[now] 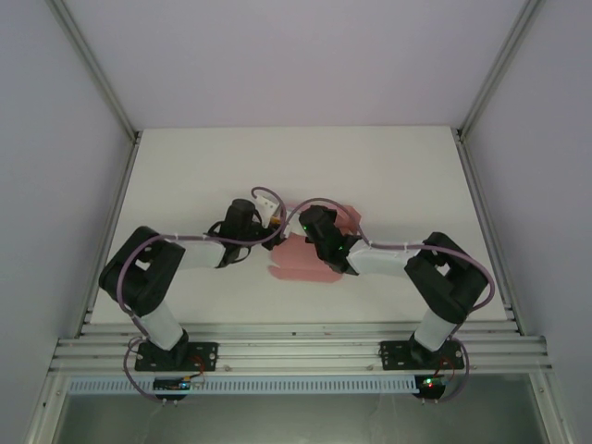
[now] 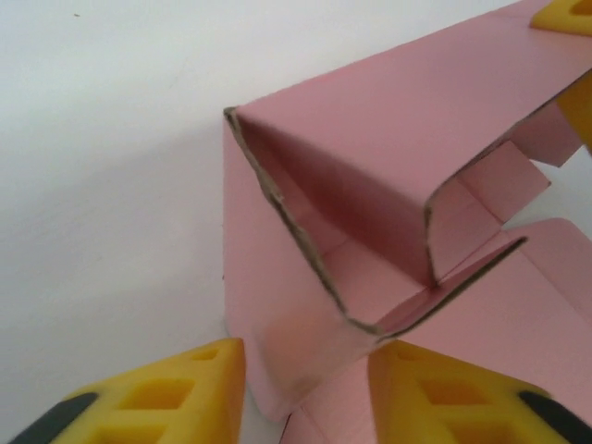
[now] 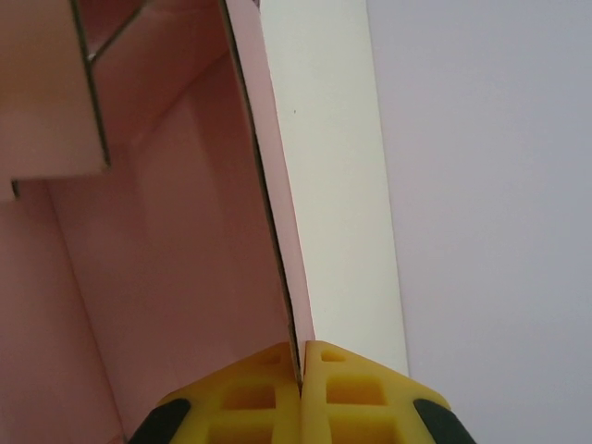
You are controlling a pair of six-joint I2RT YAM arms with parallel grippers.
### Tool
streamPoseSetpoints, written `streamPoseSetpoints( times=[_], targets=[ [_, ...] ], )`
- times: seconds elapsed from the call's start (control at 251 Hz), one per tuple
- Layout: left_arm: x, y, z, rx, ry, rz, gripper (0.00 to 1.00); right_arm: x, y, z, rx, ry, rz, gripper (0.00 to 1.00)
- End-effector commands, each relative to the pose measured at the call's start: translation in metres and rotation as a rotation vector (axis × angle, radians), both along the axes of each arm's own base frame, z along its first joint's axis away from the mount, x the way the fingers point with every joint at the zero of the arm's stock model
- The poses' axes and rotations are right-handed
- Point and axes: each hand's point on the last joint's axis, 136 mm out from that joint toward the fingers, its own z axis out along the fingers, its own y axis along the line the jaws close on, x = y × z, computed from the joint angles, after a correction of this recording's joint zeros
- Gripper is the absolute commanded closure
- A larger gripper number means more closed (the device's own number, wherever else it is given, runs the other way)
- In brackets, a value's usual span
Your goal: Assemble paper box
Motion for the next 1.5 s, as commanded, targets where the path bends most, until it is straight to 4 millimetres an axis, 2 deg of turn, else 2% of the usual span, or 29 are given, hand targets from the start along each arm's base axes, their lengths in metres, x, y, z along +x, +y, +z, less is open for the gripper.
streamPoseSetpoints(
  times=[0.0,0.132,0.239,0.323,0.363,0.399,0.515,0.722,0.794,0.89,1.098,1.241,1.393,1.497],
  targets=[
    [0.014,0.005,0.013,0.016,-0.101,0.048,0.68,-0.011,0.010,0.004,0.061,0.039,0.027,0.99],
    [0.014,0.000,0.015,0.013,-0.123,0.041,0.70,-0.024,0.016,0.004,0.122,0.111,0.067,0.95],
    [0.004,-0.010,0.016,-0.021,-0.097,-0.034,0.63,-0.033,0.016,-0.001,0.161,0.166,0.070,0.92],
    [-0.012,-0.021,0.020,-0.061,-0.066,-0.132,0.57,-0.023,0.008,-0.002,0.106,0.093,0.048,1.00],
    [-0.019,-0.023,0.020,-0.068,-0.053,-0.170,0.56,-0.019,0.006,-0.004,0.065,0.054,0.042,1.00],
    [-0.022,-0.023,0.020,-0.070,-0.040,-0.187,0.53,-0.015,0.003,-0.005,0.026,0.025,0.040,1.00],
    [-0.028,-0.011,0.016,-0.082,0.017,-0.212,0.51,-0.002,-0.001,-0.004,-0.064,-0.068,0.039,1.00],
    [-0.022,0.012,0.019,-0.168,0.066,-0.194,0.52,0.002,0.003,-0.002,-0.093,-0.147,0.028,1.00],
    [-0.021,0.010,0.015,-0.155,0.080,-0.207,0.52,0.001,0.007,-0.002,-0.100,-0.160,0.016,1.00],
    [-0.020,0.005,0.014,-0.171,0.096,-0.230,0.51,-0.005,0.014,-0.014,-0.115,-0.139,0.032,1.00],
    [-0.005,-0.002,0.017,-0.194,0.080,-0.220,0.52,-0.010,0.021,-0.022,-0.081,-0.093,0.019,1.00],
    [0.012,0.000,0.017,-0.176,0.035,-0.121,0.62,-0.016,0.022,-0.029,-0.061,-0.037,0.018,1.00],
    [0.014,-0.004,0.016,-0.112,-0.036,-0.066,0.50,-0.022,0.022,-0.035,-0.029,0.019,0.003,1.00],
    [0.012,-0.008,0.017,-0.116,-0.039,-0.076,0.54,-0.024,0.023,-0.034,-0.008,0.009,0.005,1.00]
  ],
)
